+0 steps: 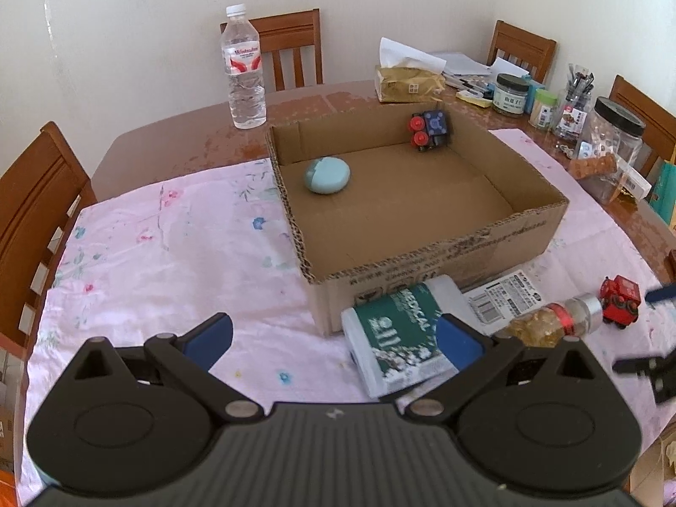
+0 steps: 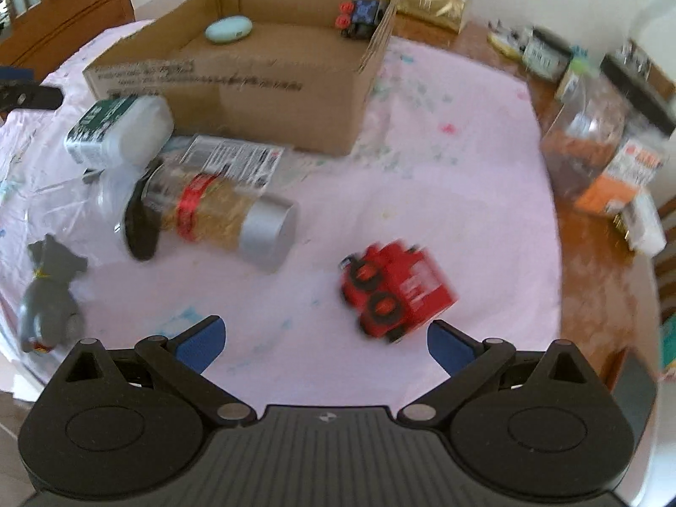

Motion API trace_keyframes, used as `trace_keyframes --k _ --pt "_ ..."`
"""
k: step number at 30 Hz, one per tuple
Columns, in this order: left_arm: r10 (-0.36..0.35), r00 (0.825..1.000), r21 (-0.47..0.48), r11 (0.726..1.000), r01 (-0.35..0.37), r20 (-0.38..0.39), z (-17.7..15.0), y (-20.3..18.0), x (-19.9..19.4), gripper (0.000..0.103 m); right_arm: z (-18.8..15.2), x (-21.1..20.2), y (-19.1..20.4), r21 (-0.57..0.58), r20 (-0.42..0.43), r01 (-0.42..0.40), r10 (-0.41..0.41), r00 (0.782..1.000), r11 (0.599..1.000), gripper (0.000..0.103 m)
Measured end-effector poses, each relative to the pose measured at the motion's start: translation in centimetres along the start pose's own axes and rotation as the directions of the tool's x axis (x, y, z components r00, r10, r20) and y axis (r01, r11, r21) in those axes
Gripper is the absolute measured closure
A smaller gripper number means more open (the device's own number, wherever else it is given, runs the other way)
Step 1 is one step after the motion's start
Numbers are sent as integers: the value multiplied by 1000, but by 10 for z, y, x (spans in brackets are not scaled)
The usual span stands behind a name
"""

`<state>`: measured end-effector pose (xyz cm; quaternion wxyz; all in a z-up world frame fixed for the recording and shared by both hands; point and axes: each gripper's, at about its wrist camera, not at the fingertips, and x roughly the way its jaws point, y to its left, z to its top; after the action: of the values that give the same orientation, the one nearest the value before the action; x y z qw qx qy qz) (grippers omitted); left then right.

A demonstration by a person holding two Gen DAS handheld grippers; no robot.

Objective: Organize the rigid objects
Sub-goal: 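Grasp the grey toy elephant with left gripper while right gripper grasps red train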

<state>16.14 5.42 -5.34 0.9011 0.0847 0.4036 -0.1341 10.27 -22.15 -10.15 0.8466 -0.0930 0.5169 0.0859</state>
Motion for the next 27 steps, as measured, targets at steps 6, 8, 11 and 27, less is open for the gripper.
trace_keyframes --k 6,8,11,27 --pt "40 999 -59 997 -41 -19 -13 -25 -16 1 15 18 -30 -101 55 -43 49 997 994 0" --pt "58 998 -87 994 -60 -29 -19 -36 -22 1 15 30 -36 -108 23 -108 111 994 988 0" --pt "72 996 -125 989 -79 -55 -33 -53 -29 1 6 32 -34 -128 -6 -177 178 984 976 0" --pt "107 982 -76 990 -119 -153 -101 -112 -35 1 -19 21 -15 -239 43 -183 199 979 954 0"
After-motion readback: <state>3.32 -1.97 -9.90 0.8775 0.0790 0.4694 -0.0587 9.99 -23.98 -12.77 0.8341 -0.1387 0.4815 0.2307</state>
